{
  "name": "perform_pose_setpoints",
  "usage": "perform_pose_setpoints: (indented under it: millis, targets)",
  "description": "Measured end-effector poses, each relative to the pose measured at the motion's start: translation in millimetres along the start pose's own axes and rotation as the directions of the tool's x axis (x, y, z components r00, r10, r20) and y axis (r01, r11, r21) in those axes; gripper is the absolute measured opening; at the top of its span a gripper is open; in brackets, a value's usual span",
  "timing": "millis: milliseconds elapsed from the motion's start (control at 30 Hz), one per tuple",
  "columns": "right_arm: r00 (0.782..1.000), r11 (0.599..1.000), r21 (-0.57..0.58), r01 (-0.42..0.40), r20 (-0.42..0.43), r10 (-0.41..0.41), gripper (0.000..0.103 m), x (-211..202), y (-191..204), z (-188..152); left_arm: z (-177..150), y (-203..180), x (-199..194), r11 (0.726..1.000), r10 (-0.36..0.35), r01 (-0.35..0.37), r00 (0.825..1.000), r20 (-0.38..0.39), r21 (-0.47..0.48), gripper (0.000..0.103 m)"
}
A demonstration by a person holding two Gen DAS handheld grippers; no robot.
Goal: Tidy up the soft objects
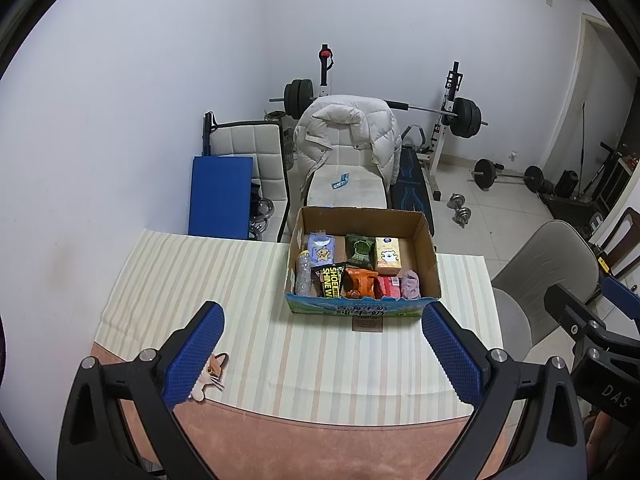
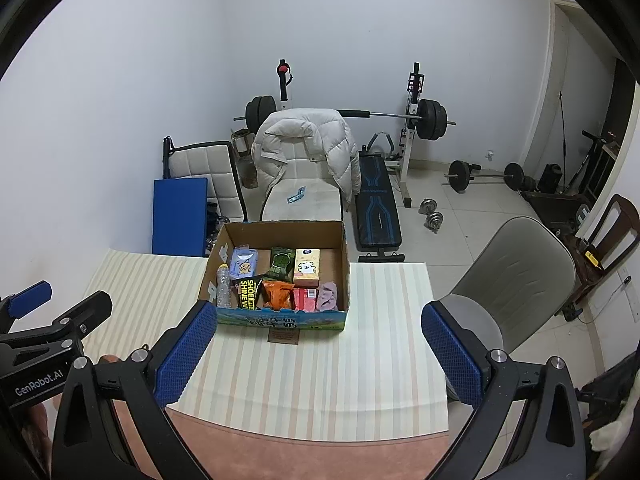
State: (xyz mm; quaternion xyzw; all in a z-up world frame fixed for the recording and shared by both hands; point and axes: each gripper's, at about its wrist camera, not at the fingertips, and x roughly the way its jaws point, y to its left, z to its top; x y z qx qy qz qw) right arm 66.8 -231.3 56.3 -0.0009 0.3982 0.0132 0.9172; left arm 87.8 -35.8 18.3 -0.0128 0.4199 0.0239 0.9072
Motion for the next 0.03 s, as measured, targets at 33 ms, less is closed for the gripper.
perform_pose_setpoints:
  millis: [33]
  targets:
    - [1.0, 1.0, 0.0, -0.001, 0.0, 0.001, 0.103, 0.0, 0.0, 0.1, 0.9, -0.2, -0.5, 1.0, 0.0, 0.0, 1.0, 0.002, 0.002, 0.101]
